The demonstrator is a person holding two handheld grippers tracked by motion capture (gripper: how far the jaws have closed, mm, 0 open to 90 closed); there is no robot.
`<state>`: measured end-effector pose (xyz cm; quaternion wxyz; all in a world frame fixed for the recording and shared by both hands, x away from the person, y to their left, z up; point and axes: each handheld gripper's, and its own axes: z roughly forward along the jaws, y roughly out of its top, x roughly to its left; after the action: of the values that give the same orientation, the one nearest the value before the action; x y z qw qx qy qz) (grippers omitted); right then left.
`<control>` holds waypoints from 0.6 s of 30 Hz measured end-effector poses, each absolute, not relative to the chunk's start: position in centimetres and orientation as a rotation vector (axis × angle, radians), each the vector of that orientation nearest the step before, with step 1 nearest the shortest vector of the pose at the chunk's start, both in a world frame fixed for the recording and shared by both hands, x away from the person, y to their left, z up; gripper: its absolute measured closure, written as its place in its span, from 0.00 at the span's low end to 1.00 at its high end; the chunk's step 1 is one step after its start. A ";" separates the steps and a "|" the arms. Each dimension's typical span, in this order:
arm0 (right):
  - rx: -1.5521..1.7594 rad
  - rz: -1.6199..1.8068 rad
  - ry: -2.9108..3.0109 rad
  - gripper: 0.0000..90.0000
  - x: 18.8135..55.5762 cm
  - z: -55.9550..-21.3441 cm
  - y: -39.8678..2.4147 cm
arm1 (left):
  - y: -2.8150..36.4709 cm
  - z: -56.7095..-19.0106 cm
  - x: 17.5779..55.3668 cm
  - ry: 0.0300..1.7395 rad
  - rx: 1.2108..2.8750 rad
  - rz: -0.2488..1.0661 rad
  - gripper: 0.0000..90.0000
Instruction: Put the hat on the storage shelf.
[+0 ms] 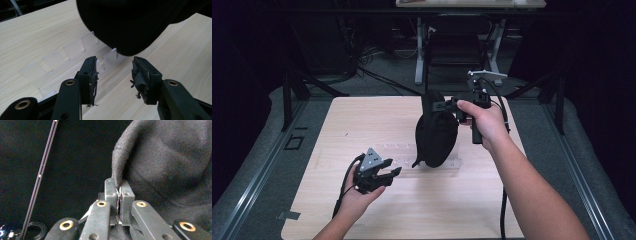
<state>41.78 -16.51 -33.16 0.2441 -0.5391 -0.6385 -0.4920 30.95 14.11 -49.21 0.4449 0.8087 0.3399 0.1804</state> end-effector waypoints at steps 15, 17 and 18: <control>-1.475 -1.357 -1.744 0.98 41.8 -33.2 -16.3 | 11.2 -47.6 30.8 0.759 2.021 0.425 0.68; -1.472 -1.358 -1.743 0.98 41.8 -33.2 -16.3 | 10.9 -47.4 30.7 0.753 2.023 0.426 0.68; -1.472 -1.359 -1.742 0.98 41.8 -33.2 -16.3 | 10.6 -47.3 30.7 0.749 2.024 0.424 0.68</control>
<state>41.81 -16.30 -33.21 0.2407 -0.5381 -0.6368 -0.4969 30.67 10.64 -47.27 0.4538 0.8200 0.3034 0.1720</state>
